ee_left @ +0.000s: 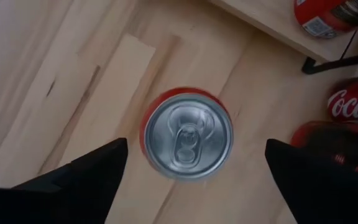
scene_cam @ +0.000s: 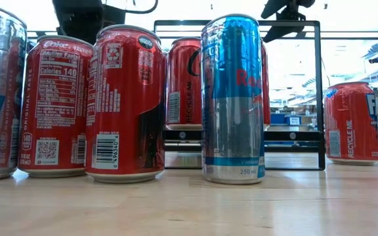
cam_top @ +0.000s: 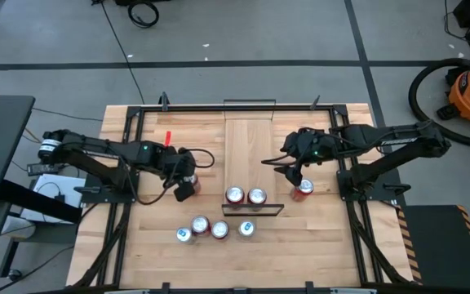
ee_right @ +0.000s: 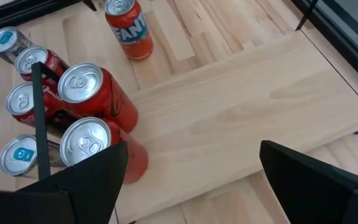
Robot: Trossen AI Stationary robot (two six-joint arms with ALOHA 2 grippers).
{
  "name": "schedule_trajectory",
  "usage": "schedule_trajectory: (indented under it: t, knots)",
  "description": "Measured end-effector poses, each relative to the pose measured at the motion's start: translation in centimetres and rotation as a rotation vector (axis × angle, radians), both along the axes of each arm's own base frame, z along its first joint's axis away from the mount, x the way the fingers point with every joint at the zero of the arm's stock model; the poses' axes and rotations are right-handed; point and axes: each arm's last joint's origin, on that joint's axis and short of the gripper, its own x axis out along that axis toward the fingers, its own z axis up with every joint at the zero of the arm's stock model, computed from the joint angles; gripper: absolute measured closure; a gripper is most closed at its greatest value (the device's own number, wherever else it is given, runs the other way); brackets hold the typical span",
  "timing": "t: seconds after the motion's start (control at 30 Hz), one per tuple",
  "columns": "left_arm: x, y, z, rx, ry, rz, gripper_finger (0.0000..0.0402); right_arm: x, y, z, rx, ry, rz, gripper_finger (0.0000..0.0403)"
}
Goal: Place canned beverage on shelf
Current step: Put the left red soda can on the shelf
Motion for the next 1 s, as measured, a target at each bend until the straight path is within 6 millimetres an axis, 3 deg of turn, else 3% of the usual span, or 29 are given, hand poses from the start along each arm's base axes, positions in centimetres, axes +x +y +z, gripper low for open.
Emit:
schedule_trajectory:
  t: [0.4,0.7,1.0]
  knots:
    - [2.5,0.7,-2.9,0.053,0.106,-0.097,0.0005,0.1,0.0,0.1,0.004,-0.011,-0.003,0.0028]
    - [3.5,1.3,-4.9,-0.034,0.191,-0.134,0.0005,0.1,0.1,0.1,0.006,-0.014,-0.001,0.0028]
    - [3.8,1.5,-5.2,-0.044,0.199,-0.123,0.002,0.1,0.1,0.1,-0.001,-0.017,0.007,0.0028]
